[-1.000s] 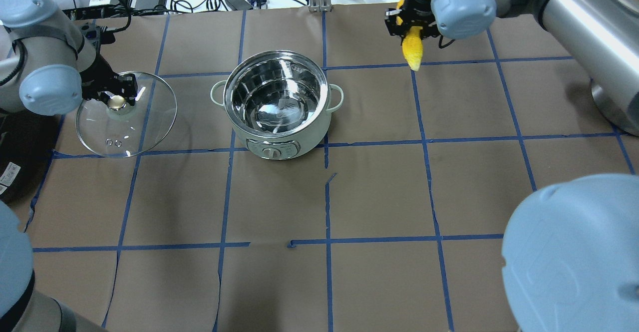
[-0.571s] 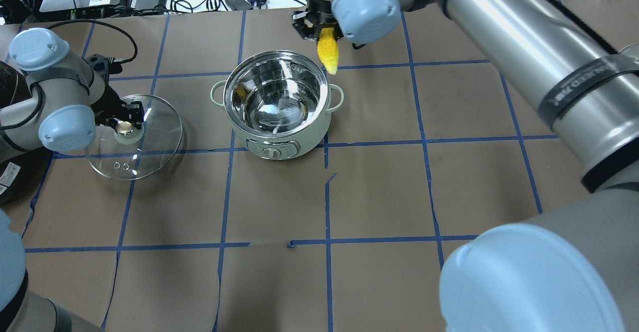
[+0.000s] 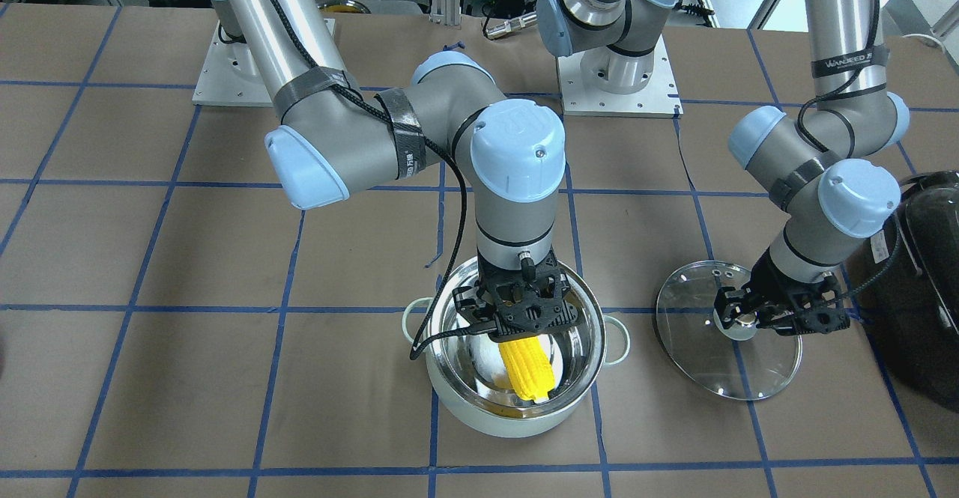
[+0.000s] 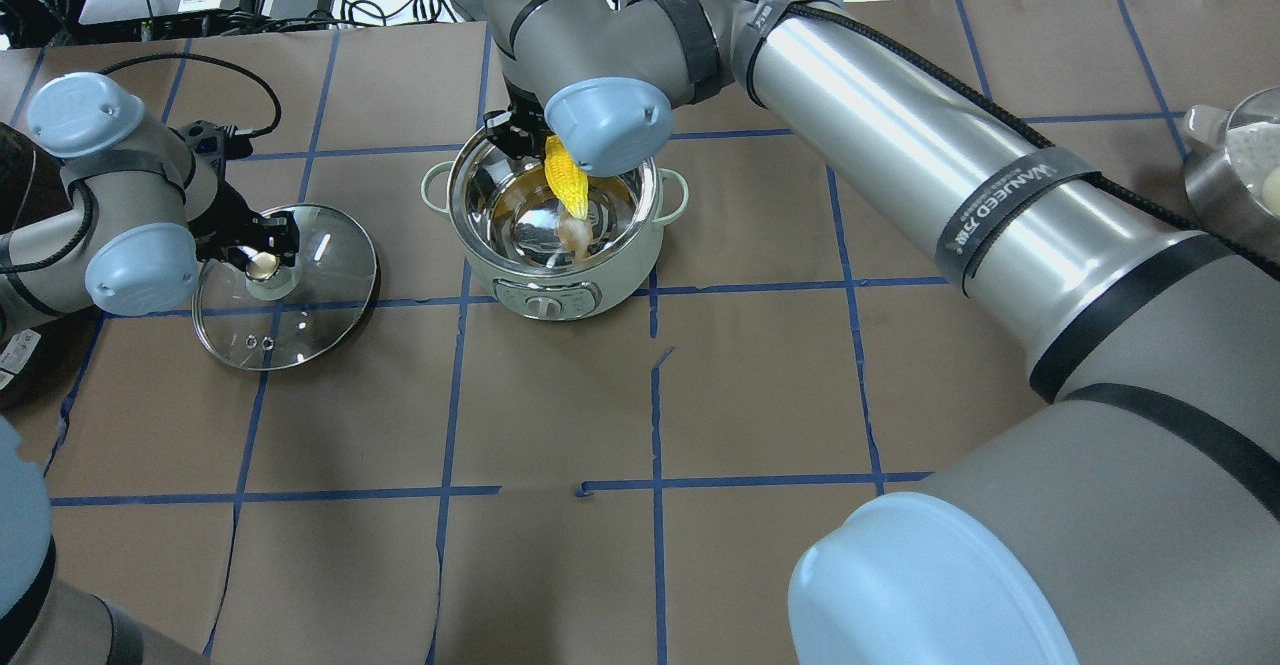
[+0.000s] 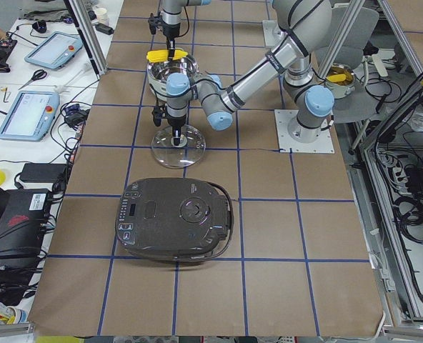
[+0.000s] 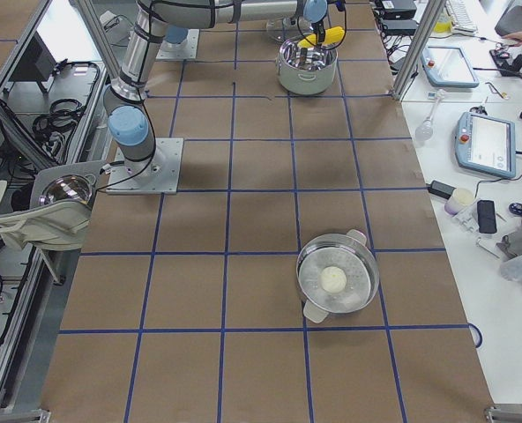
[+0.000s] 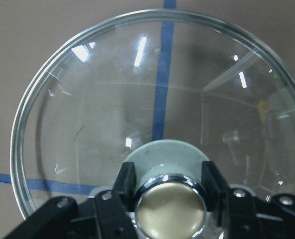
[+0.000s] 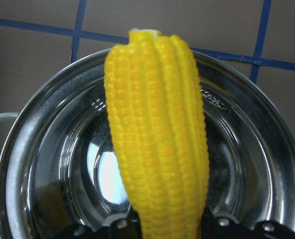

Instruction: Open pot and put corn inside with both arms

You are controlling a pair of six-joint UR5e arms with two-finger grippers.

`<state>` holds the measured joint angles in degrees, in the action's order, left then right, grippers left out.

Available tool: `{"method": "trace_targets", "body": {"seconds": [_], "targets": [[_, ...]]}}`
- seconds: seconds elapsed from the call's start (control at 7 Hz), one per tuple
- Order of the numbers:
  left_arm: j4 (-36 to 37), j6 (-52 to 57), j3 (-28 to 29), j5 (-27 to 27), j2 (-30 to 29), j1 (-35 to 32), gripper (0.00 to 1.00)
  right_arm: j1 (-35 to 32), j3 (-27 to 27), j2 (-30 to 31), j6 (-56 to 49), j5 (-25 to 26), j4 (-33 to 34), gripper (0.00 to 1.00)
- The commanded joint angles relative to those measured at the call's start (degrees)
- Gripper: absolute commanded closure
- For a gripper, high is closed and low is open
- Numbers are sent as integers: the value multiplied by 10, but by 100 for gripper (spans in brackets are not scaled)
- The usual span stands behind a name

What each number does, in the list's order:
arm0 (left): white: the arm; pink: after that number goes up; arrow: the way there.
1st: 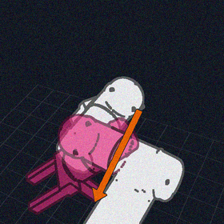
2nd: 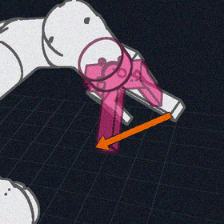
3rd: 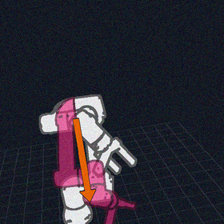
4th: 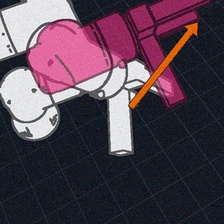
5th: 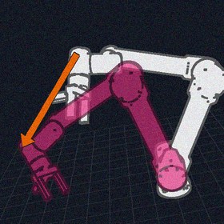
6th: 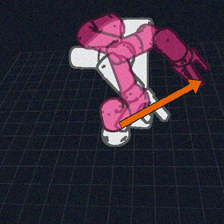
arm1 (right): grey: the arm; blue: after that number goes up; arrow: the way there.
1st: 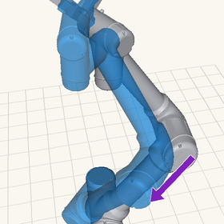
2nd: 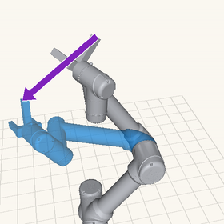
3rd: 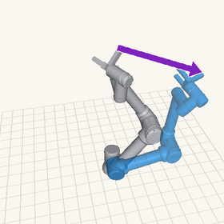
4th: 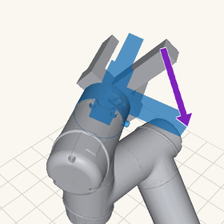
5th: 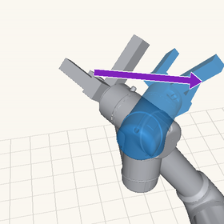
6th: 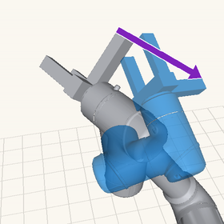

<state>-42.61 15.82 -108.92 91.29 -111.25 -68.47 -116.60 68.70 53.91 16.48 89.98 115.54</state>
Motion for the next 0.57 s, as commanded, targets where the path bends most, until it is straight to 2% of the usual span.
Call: {"method": "trace_targets", "body": {"seconds": [0.0, 0.14, 0.43], "targets": [[-1, 5, 9, 5, 10, -2, 0, 0, 23, 1, 17, -2, 48, 0], [-41, 6, 30, 6, 36, -12, 0, 1, 23, 2, 16, -2, 48, 0], [-326, 2, 161, 1, 101, -32, 0, 9, 21, 12, 8, 0, 45, 0]]}}
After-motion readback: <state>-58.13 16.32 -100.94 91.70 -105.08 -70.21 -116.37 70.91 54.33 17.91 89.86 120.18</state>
